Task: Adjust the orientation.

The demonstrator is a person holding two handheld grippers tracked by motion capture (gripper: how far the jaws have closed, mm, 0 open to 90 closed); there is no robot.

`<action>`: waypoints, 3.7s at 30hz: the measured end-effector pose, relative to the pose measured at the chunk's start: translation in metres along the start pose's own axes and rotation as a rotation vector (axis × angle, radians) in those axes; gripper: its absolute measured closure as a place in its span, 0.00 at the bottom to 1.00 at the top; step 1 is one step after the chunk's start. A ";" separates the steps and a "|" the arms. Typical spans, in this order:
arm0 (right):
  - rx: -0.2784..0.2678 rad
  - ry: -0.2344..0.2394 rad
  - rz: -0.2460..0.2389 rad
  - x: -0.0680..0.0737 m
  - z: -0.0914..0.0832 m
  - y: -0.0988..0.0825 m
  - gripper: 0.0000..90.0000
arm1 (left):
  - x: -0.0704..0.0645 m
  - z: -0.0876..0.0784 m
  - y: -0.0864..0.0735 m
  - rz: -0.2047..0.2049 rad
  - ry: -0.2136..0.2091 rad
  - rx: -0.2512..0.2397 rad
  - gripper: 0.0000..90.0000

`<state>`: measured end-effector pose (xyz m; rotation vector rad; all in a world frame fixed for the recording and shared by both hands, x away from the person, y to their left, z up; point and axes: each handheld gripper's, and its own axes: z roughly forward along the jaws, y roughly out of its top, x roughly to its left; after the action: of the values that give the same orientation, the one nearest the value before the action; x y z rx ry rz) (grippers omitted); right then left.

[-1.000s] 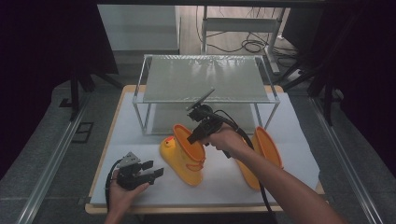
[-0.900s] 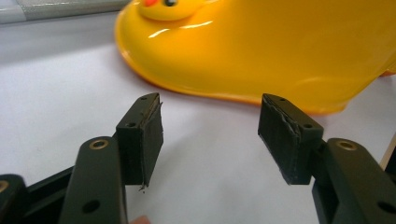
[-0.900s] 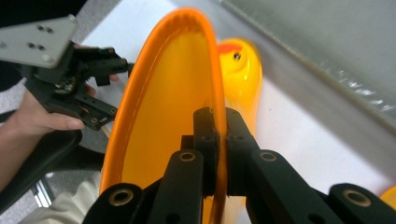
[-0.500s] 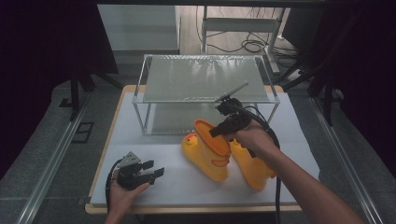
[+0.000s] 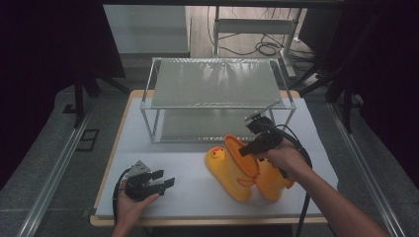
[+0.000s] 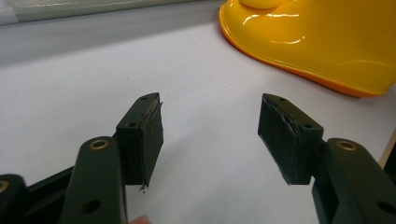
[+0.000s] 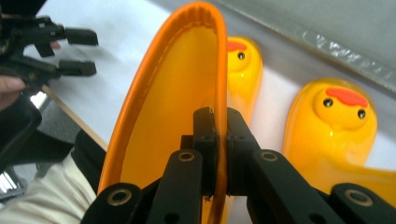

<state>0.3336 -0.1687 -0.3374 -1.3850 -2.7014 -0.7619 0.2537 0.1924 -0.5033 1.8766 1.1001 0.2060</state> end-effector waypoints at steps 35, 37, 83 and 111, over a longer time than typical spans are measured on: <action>-0.353 0.008 0.210 -0.135 -0.050 -0.100 0.88 | -0.004 0.007 -0.001 0.008 0.005 0.023 0.44; -0.347 0.012 0.215 -0.143 -0.038 -0.107 0.89 | -0.004 0.007 -0.001 0.010 0.005 0.024 0.44; -0.216 0.096 0.140 -0.155 0.099 -0.103 0.99 | -0.007 0.010 -0.002 0.030 0.003 0.036 0.44; -0.302 0.056 0.118 -0.132 0.043 -0.217 0.98 | -0.007 0.010 -0.001 0.028 0.001 0.033 0.45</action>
<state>0.2569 -0.3573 -0.4952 -1.5341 -2.5132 -1.2174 0.2540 0.1814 -0.5078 1.9220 1.0845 0.2063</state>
